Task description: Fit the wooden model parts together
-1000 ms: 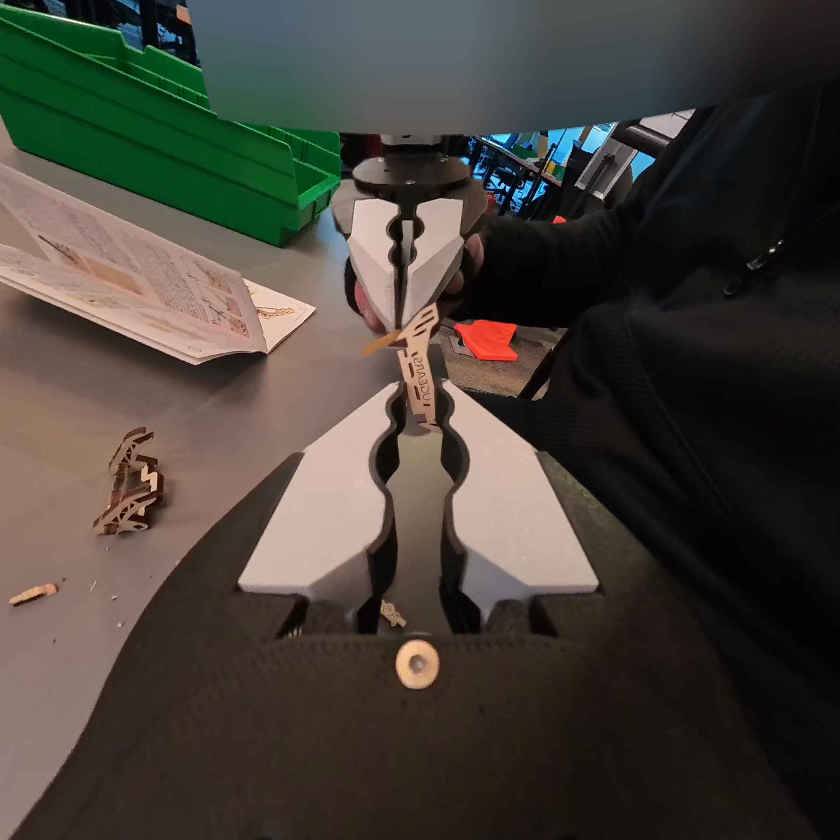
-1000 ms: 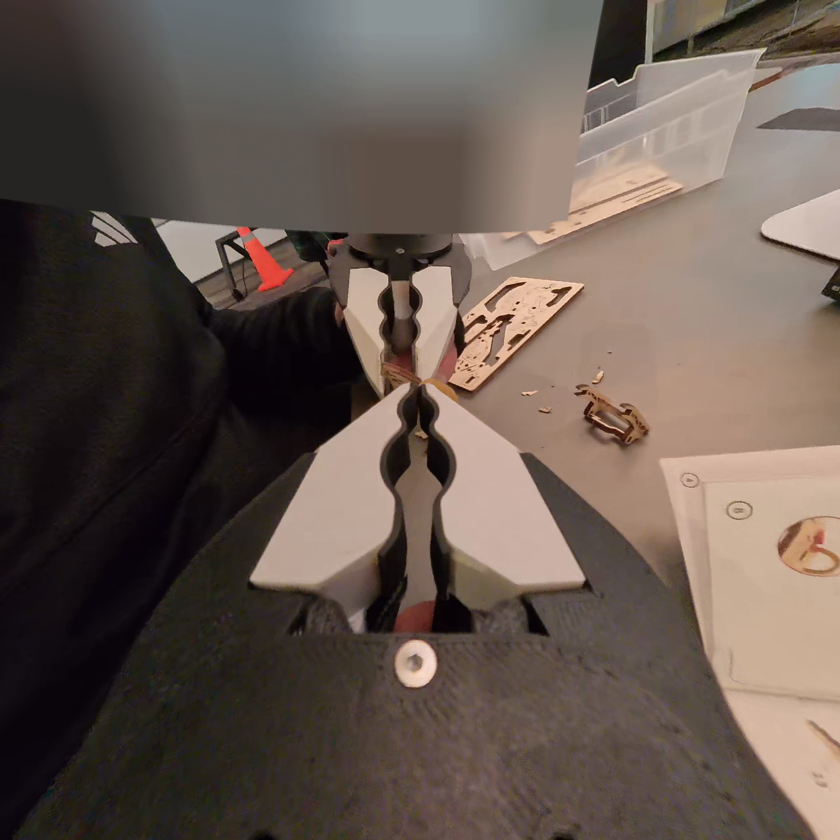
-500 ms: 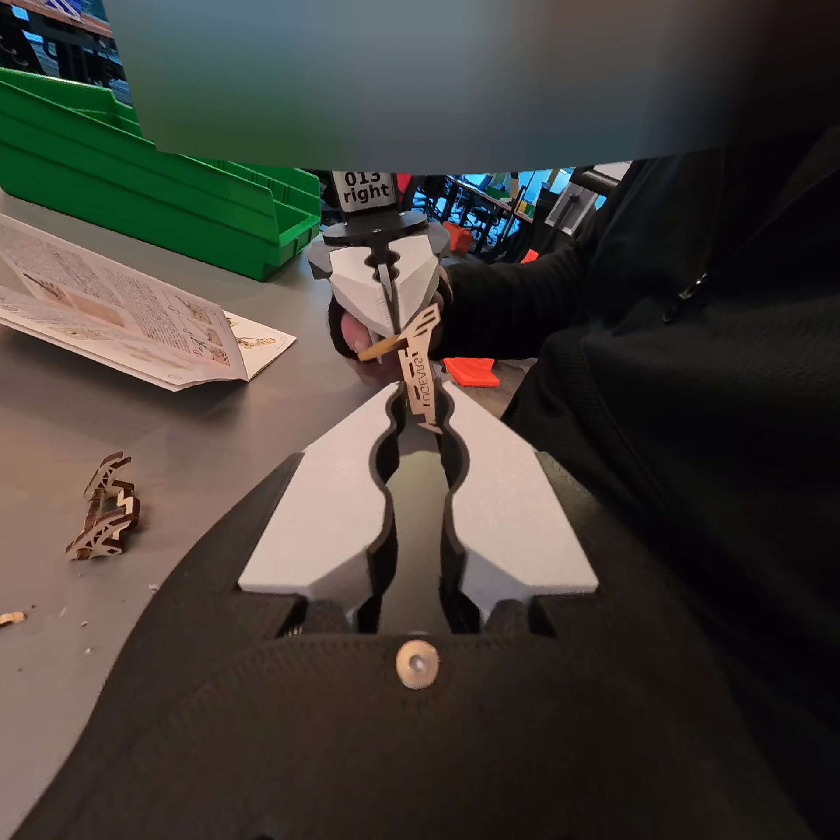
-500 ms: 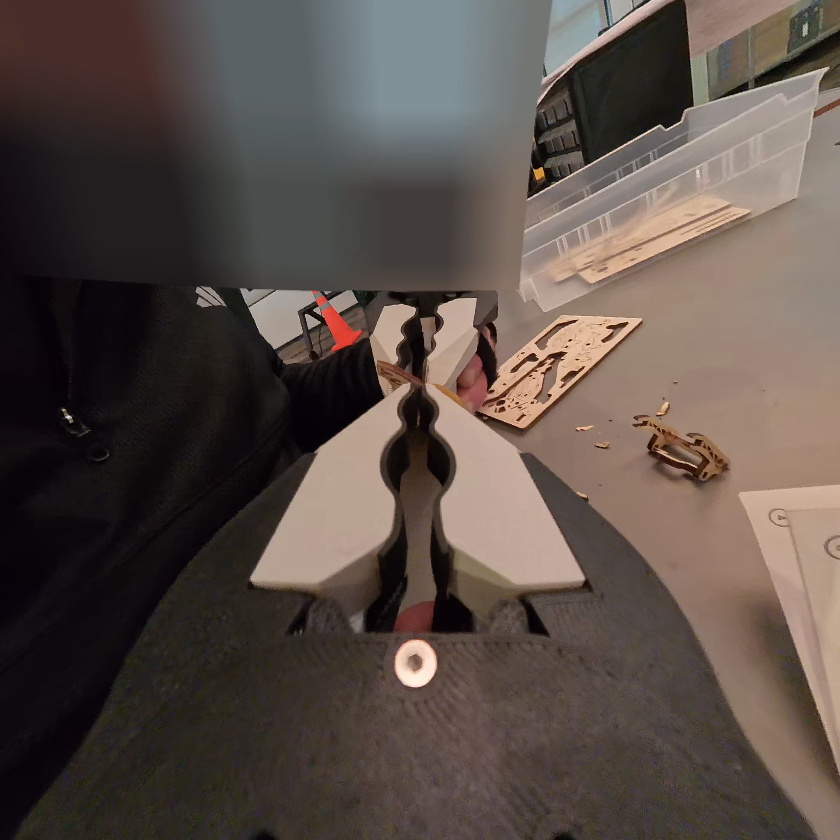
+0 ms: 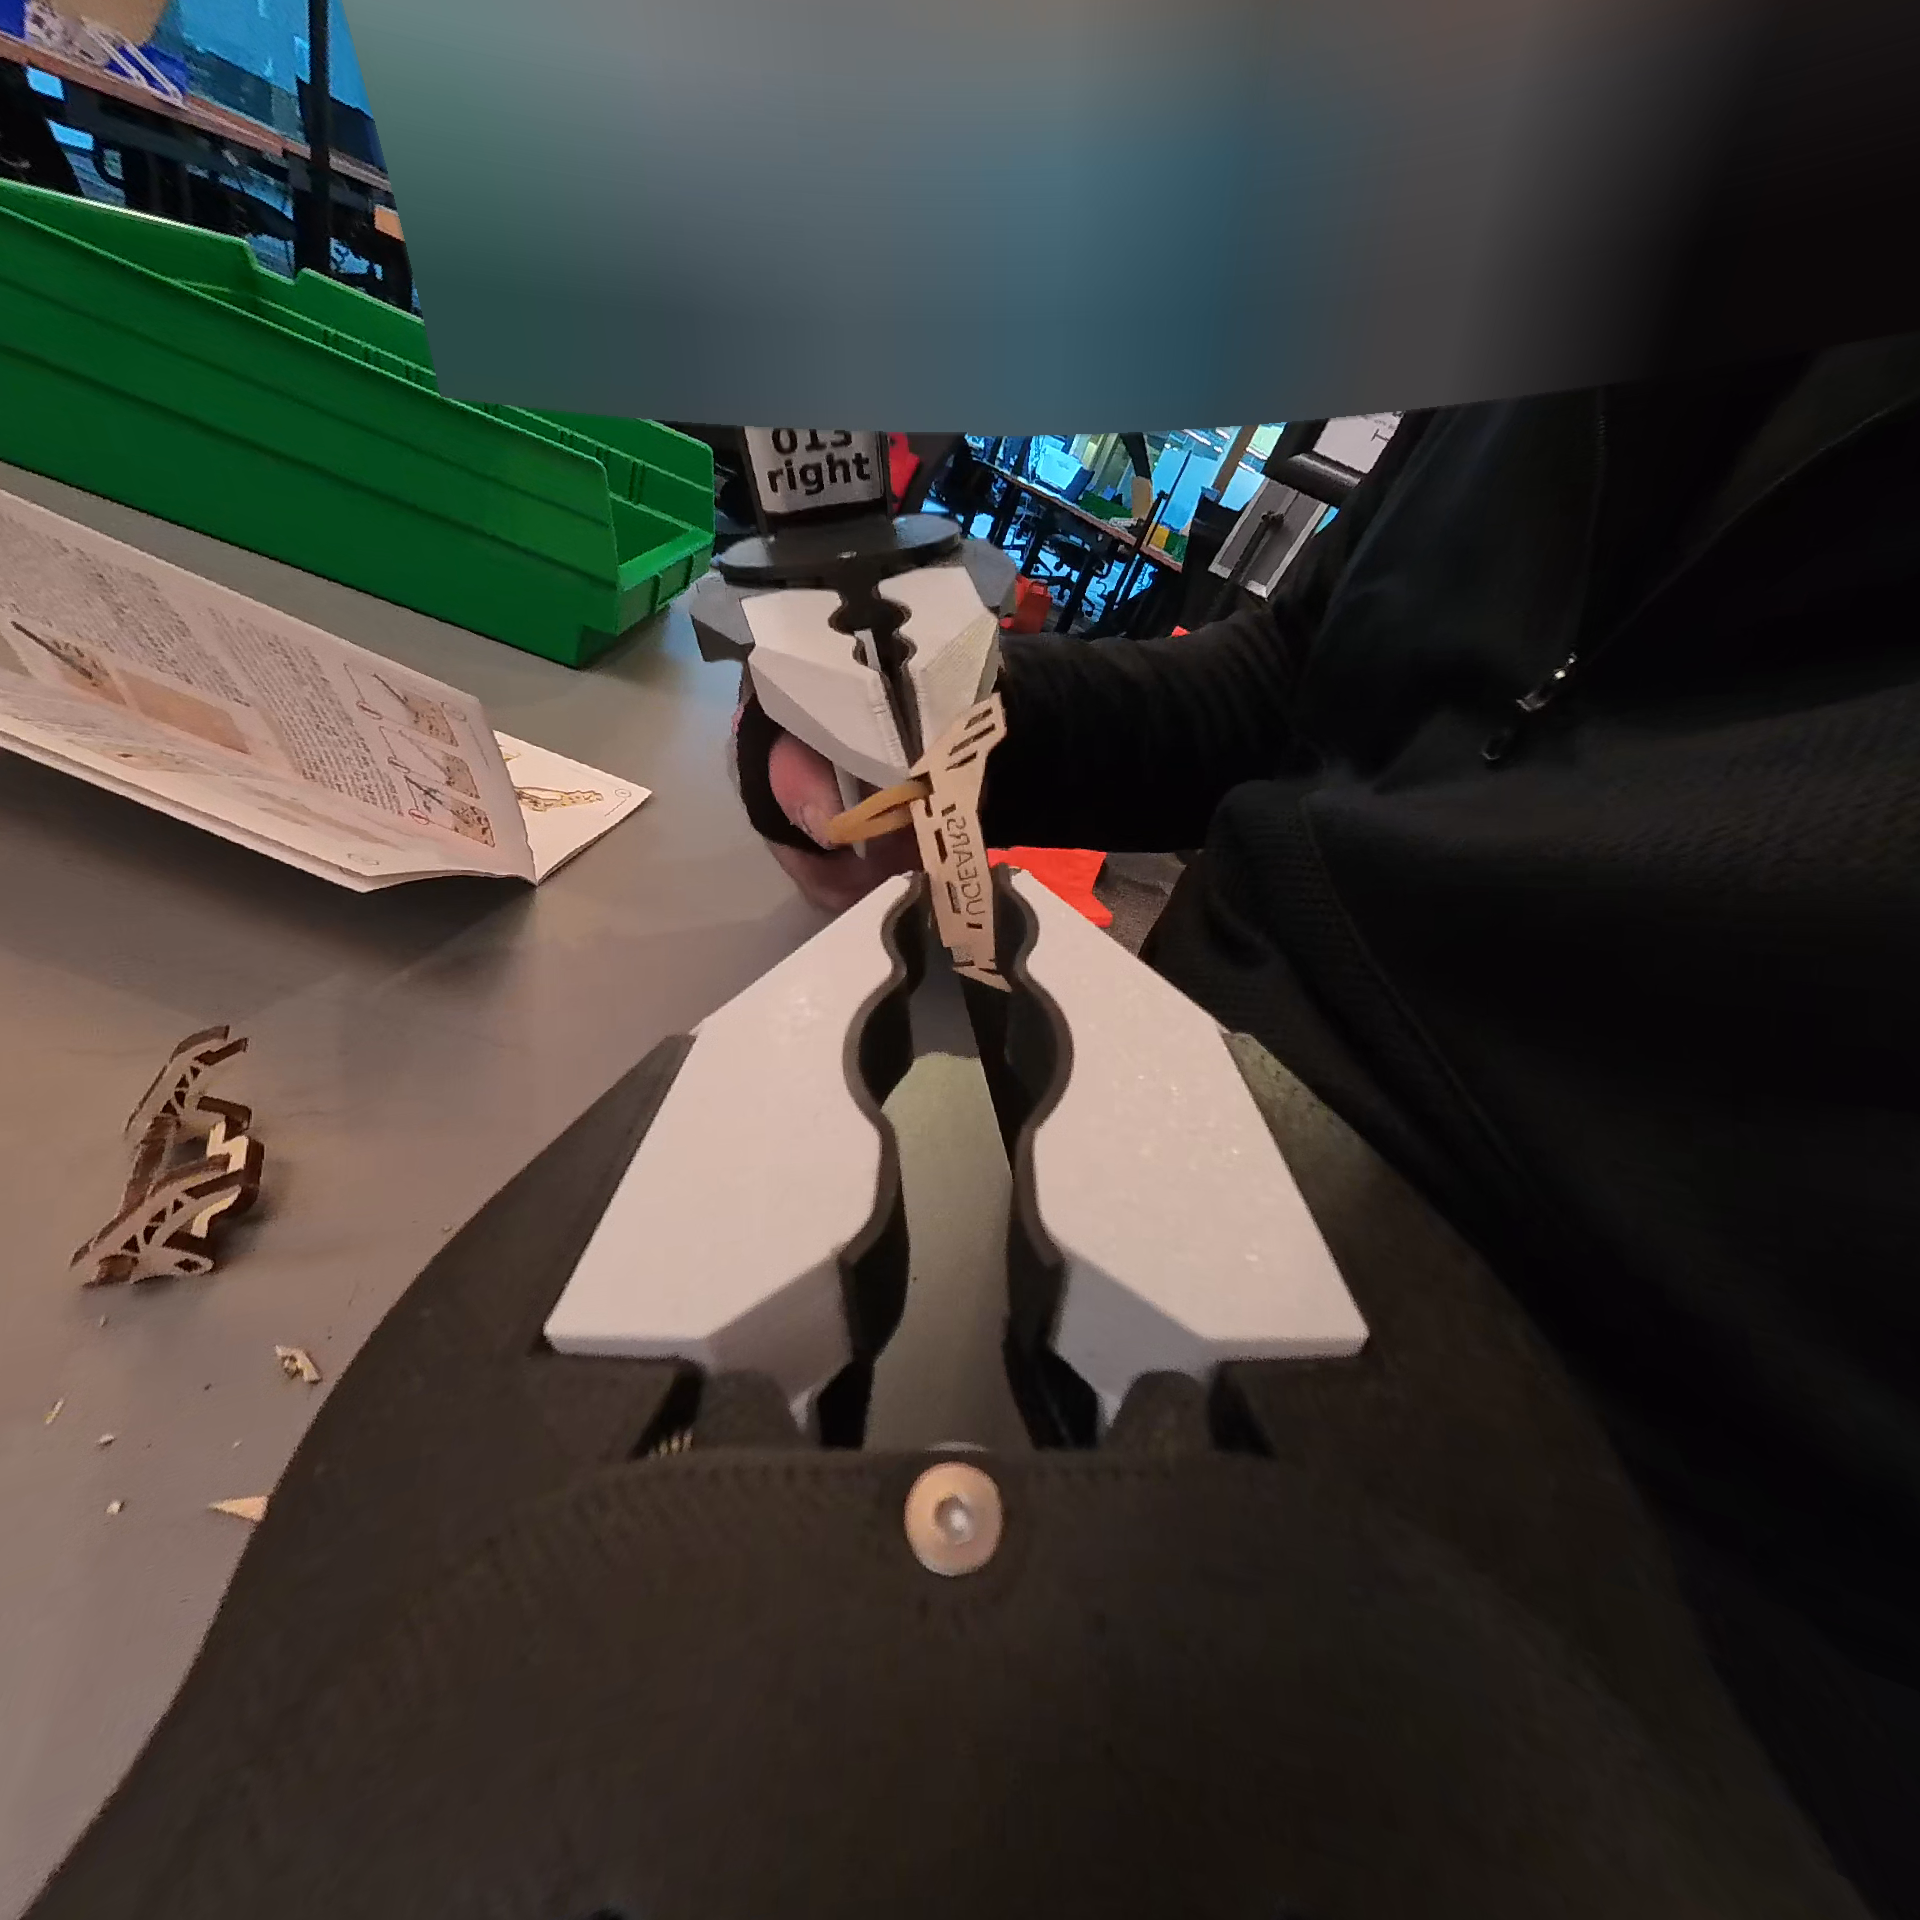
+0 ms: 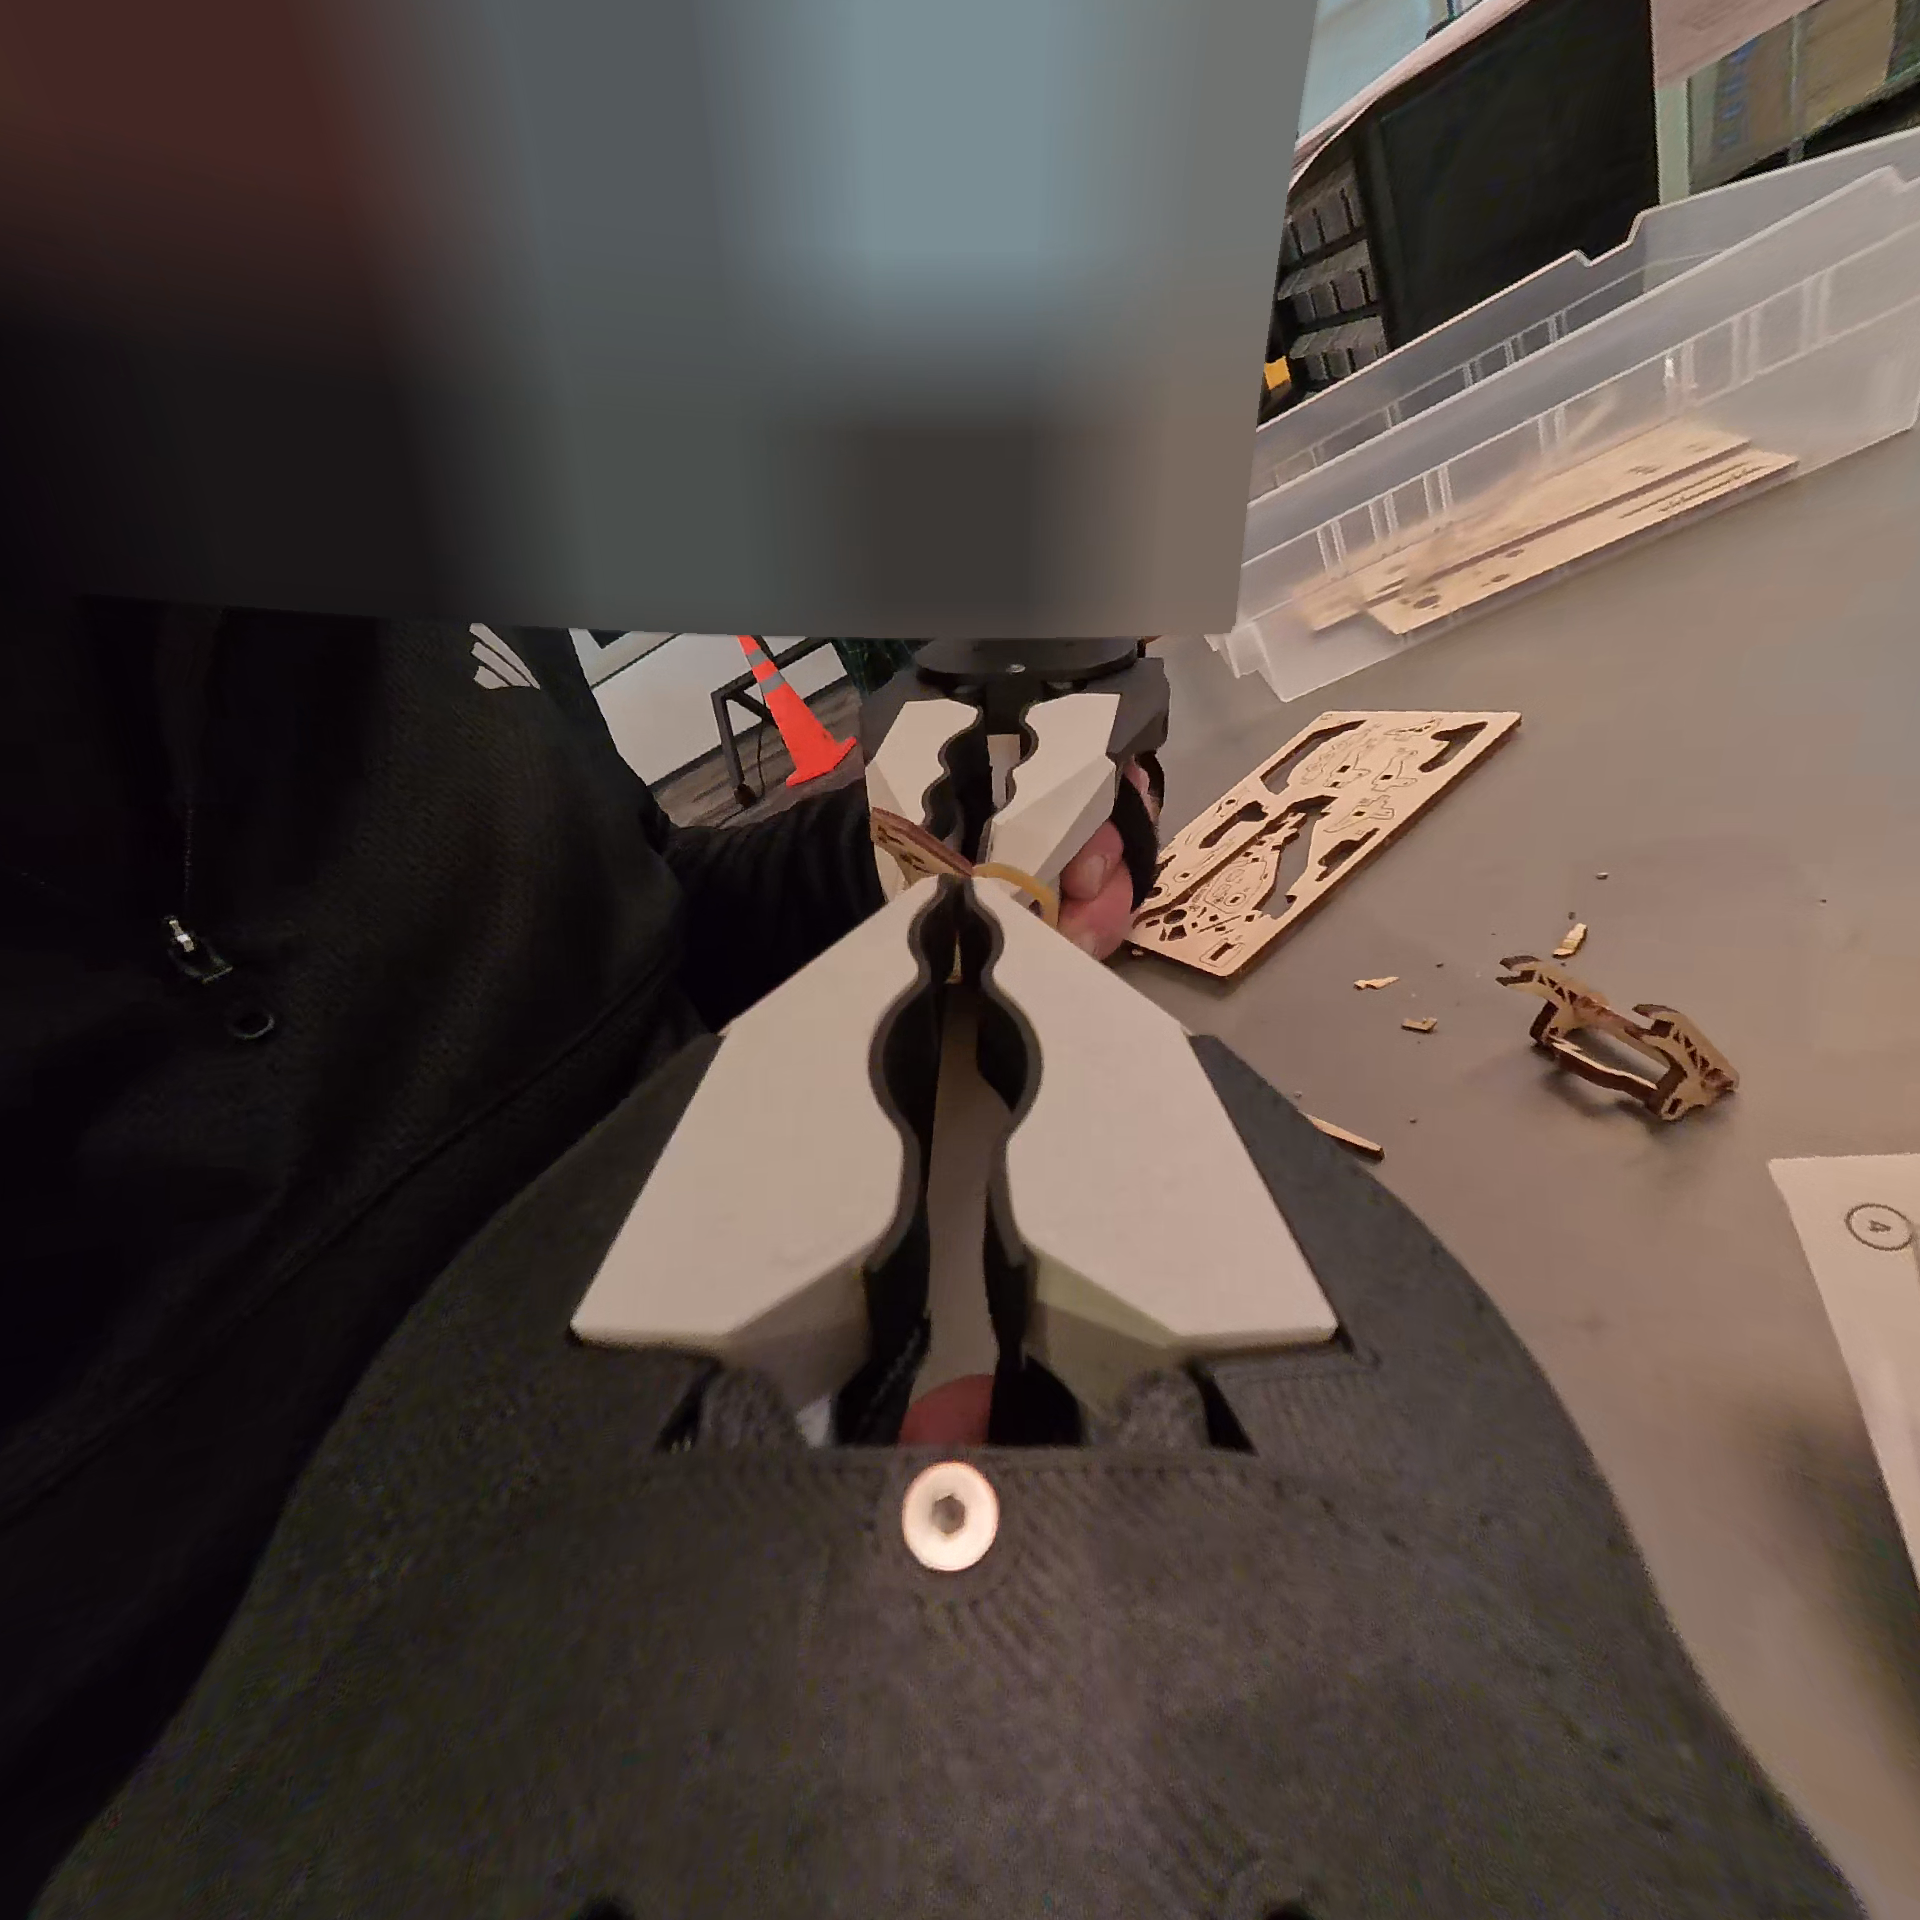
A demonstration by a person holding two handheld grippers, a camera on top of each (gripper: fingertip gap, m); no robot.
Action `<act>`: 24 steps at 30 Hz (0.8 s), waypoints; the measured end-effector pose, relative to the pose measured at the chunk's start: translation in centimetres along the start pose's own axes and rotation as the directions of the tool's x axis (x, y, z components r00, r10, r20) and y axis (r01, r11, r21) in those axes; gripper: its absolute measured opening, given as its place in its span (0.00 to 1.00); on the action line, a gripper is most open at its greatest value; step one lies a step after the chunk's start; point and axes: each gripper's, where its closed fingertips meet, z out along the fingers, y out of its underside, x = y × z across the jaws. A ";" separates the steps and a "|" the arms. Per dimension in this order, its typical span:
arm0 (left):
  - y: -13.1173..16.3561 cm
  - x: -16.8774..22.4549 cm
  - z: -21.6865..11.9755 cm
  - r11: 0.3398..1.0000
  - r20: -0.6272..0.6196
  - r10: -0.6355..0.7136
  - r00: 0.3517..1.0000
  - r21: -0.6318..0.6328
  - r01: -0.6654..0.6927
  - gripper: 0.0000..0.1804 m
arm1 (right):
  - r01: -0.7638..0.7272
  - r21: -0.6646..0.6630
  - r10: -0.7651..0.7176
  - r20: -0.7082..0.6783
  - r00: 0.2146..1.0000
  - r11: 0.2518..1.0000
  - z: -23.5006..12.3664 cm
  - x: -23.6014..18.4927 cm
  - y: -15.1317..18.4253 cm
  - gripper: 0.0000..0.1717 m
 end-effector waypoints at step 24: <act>-0.4 0.2 0.0 0.999 -0.034 -0.030 0.999 0.031 0.031 0.05 | 0.089 -0.023 -0.090 -0.033 0.995 0.996 0.3 -0.2 -0.1 0.01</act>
